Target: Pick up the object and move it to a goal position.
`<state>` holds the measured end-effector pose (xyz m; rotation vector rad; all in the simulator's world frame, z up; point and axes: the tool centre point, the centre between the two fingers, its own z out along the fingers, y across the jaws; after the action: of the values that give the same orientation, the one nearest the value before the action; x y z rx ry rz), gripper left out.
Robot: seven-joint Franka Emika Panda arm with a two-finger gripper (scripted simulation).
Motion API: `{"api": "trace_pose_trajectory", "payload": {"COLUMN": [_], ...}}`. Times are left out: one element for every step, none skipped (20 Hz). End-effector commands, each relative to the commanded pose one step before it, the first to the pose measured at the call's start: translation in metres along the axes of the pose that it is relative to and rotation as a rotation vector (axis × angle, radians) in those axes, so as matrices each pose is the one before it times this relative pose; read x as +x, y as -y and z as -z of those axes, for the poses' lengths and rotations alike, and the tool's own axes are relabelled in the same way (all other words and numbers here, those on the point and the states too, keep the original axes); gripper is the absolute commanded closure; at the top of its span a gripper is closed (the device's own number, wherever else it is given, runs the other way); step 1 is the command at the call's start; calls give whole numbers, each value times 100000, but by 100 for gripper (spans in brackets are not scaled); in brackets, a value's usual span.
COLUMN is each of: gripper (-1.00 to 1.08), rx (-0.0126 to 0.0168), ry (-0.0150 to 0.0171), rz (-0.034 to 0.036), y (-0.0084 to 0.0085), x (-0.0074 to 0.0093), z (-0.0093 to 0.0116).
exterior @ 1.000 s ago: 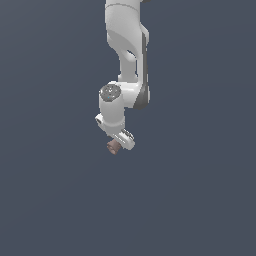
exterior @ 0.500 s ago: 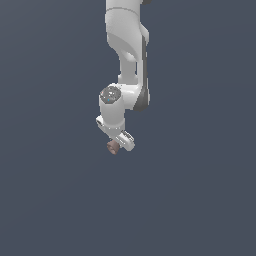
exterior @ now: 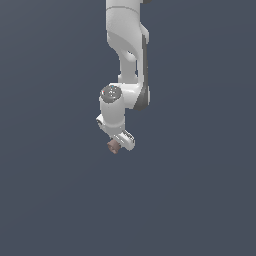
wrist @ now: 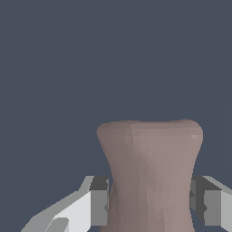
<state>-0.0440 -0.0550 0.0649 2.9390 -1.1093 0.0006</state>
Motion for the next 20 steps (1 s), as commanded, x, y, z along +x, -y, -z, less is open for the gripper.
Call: {"api": "trace_pose_trajectory", "payload": {"gripper": [108, 108, 108, 108, 108, 108, 108, 108, 108, 108, 108, 108, 108, 108, 108, 108, 108, 108, 108, 108], "rx": [45, 0, 0, 0, 0, 0, 0, 0, 0, 0, 0, 0, 0, 0, -56, 0, -51, 0, -47, -46], "ry": [-22, 0, 0, 0, 0, 0, 0, 0, 0, 0, 0, 0, 0, 0, -24, 0, -44, 0, -50, -51], "rz": [78, 0, 0, 0, 0, 0, 0, 0, 0, 0, 0, 0, 0, 0, -31, 0, -14, 0, -9, -8], "y": [202, 96, 111, 126, 141, 156, 172, 188, 204, 221, 238, 255, 270, 284, 292, 310, 324, 333, 342, 341], "x": [-335, -196, -227, -258, -289, -320, -351, -383, -416, -448, -482, -515, -545, -571, -588, -617, -640, -656, -665, -659], "z": [485, 286, 331, 377, 423, 469, 517, 565, 614, 665, 718, 770, 818, 862, 893, 942, 977, 1011, 1023, 1017]}}
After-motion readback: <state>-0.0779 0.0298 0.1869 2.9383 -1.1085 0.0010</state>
